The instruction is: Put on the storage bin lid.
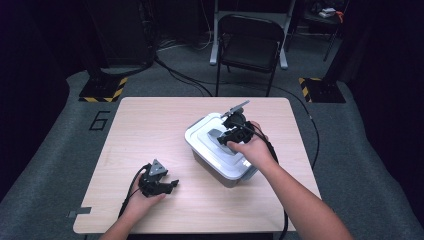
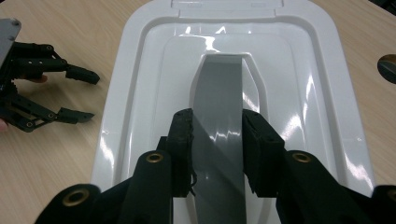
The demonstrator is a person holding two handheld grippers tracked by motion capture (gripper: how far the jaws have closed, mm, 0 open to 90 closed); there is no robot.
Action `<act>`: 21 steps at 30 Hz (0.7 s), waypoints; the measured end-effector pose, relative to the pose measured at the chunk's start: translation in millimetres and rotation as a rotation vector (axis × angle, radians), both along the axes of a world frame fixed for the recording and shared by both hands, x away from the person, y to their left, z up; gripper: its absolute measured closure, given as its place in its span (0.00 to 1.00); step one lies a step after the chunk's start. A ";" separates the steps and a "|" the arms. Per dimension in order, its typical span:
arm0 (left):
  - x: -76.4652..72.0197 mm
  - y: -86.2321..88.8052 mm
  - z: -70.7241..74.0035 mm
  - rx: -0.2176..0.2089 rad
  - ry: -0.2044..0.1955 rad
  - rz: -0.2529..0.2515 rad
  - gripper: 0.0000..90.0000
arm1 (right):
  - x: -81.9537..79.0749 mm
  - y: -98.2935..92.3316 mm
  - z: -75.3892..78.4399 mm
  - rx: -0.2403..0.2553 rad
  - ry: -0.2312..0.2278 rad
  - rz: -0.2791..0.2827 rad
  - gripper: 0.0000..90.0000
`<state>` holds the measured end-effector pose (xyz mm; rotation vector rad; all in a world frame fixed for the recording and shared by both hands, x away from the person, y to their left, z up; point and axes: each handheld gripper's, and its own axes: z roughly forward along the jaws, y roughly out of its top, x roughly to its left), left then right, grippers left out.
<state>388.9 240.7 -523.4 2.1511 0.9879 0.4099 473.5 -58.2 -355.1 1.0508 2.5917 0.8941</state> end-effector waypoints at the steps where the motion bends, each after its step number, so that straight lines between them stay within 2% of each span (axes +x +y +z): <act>1: 0.1 0.0 0.0 0.000 0.000 0.000 0.42 | 0.3 0.0 -0.8 -0.002 0.001 0.002 0.71; 2: 0.2 0.3 0.1 0.004 0.000 -0.004 0.42 | 0.0 0.8 -2.2 -0.002 0.008 -0.009 0.66; 4: 0.4 0.4 0.2 0.005 -0.004 -0.003 0.42 | 1.0 0.6 -3.8 0.004 0.005 0.001 0.63; 5: 0.3 0.4 0.1 0.004 -0.003 -0.002 0.42 | 0.0 1.1 -3.9 0.012 0.009 -0.012 0.61; 12: 0.4 0.3 -0.4 -0.003 -0.008 0.003 0.42 | -1.9 -4.1 3.7 0.036 -0.030 -0.013 0.47; 21: 0.2 0.1 -0.2 -0.002 -0.002 0.001 0.42 | -7.9 -15.6 13.6 0.079 -0.069 -0.036 0.42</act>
